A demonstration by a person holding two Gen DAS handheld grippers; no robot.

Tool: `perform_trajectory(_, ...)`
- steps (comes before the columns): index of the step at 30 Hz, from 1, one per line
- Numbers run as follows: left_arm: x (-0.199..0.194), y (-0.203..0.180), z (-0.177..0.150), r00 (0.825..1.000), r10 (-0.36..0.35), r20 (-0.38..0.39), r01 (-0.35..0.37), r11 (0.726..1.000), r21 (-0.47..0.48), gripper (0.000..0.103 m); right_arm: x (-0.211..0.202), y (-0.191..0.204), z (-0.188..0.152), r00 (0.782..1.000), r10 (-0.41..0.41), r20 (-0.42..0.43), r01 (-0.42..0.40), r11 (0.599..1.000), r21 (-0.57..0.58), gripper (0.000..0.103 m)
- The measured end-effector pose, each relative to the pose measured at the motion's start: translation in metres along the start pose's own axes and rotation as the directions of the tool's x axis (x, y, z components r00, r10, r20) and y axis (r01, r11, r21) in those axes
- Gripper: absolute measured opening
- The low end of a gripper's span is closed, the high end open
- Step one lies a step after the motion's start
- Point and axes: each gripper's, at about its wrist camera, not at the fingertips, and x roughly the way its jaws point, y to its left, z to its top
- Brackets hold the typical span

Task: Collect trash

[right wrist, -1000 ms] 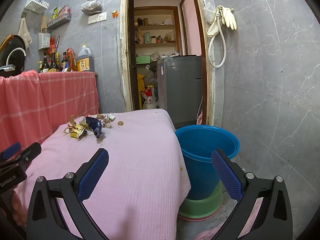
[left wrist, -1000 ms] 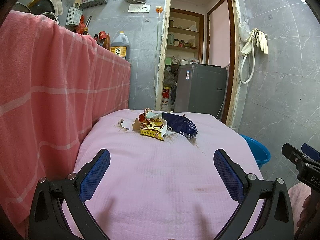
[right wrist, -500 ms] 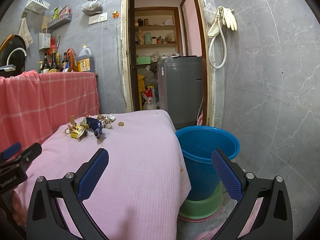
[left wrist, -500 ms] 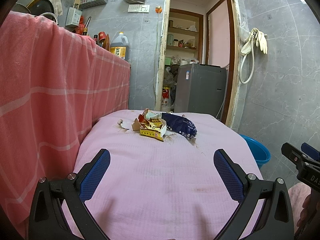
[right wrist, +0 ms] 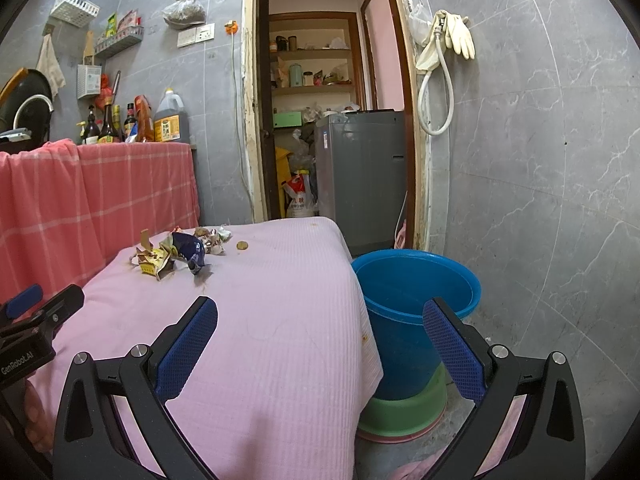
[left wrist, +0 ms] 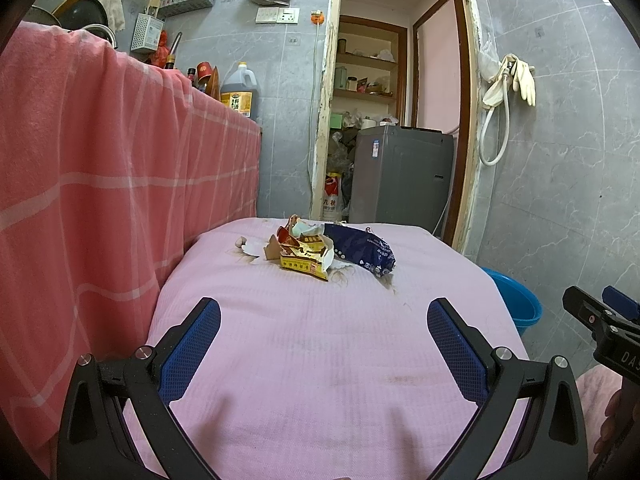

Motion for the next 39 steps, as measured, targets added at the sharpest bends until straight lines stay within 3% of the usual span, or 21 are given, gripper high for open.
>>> perform_trajectory(6, 0.010, 0.004, 0.011, 1.000, -0.003, -0.031, 0.002, 1.000, -0.017, 0.101, 0.009, 0.000, 0.001, 0.999, 0.044, 0.000, -0.044, 0.999, -0.002, 0.103)
perform_trajectory(11, 0.035, 0.012, 0.034, 0.998, 0.044, -0.049, -0.043, 0.999, 0.021, 0.101, 0.041, 0.008, 0.022, 0.995, 0.103, 0.018, -0.103, 0.994, -0.022, 0.103)
perform_trajectory(18, 0.102, 0.041, 0.060, 0.982, 0.053, -0.179, -0.062, 0.997, -0.048, 0.101, 0.107, 0.026, 0.052, 0.971, 0.237, -0.027, -0.238, 0.971, -0.034, 0.102)
perform_trajectory(20, 0.116, 0.046, 0.062, 0.978, 0.039, -0.206, -0.053, 0.997, -0.061, 0.100, 0.122, 0.037, 0.054, 0.958, 0.281, -0.050, -0.284, 0.958, -0.049, 0.093)
perform_trajectory(22, 0.132, 0.052, 0.062, 0.970, 0.026, -0.242, -0.044, 0.997, -0.069, 0.090, 0.137, 0.047, 0.055, 0.947, 0.310, -0.083, -0.315, 0.947, -0.063, 0.081)
perform_trajectory(27, 0.167, 0.073, 0.059, 0.939, -0.054, -0.341, 0.004, 0.989, -0.146, 0.068, 0.176, 0.071, 0.050, 0.896, 0.395, -0.202, -0.415, 0.907, -0.069, 0.053)
perform_trajectory(31, 0.187, 0.093, 0.058, 0.906, -0.130, -0.403, 0.034, 0.971, -0.238, 0.052, 0.201, 0.083, 0.044, 0.845, 0.441, -0.302, -0.477, 0.877, -0.054, 0.047)
perform_trajectory(33, 0.193, 0.103, 0.057, 0.890, -0.167, -0.424, 0.043, 0.957, -0.287, 0.050, 0.209, 0.086, 0.042, 0.821, 0.458, -0.341, -0.498, 0.867, -0.036, 0.039)
perform_trajectory(37, 0.194, 0.117, 0.062, 0.876, -0.212, -0.434, 0.058, 0.939, -0.340, 0.049, 0.221, 0.089, 0.037, 0.781, 0.480, -0.399, -0.524, 0.852, -0.001, 0.037)
perform_trajectory(39, 0.194, 0.122, 0.064, 0.871, -0.221, -0.438, 0.063, 0.936, -0.347, 0.042, 0.227, 0.089, 0.033, 0.763, 0.488, -0.424, -0.533, 0.846, 0.016, 0.033)
